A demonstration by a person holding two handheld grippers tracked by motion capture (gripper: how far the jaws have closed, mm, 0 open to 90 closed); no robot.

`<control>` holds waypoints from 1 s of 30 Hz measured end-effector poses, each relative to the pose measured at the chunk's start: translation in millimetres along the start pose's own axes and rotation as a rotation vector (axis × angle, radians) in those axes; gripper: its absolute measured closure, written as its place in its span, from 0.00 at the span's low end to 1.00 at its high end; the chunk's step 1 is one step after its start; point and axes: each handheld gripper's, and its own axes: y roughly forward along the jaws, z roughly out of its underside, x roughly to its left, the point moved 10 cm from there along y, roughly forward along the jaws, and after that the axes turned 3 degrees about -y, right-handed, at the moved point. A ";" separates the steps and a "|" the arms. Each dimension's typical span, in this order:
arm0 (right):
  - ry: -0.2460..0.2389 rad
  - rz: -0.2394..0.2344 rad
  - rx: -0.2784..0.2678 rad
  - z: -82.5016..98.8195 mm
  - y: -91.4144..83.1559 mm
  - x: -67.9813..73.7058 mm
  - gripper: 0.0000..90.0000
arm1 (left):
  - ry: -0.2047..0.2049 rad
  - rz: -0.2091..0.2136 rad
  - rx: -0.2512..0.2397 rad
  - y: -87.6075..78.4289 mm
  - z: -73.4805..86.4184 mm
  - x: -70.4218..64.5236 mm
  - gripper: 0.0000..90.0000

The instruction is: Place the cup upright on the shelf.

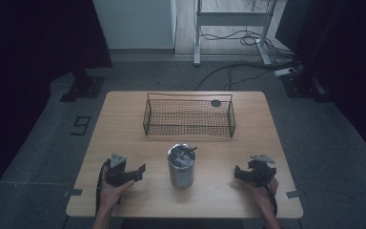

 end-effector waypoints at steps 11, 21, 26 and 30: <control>-0.011 -0.011 0.000 1.6 -1.4 -1.6 0.00 | -0.004 0.025 -0.010 -2.4 -0.5 -4.3 0.13; -0.010 -0.011 0.000 1.6 -1.4 -1.7 0.00 | 0.002 0.055 -0.044 -10.3 -7.8 -13.6 0.12; -0.001 -0.005 0.001 1.7 -1.4 -2.4 0.00 | 0.006 0.083 -0.058 -13.9 -11.3 -20.7 0.12; 0.000 -0.003 0.001 1.7 -1.4 -2.8 0.00 | 0.014 0.094 -0.065 -16.0 -13.1 -25.3 0.11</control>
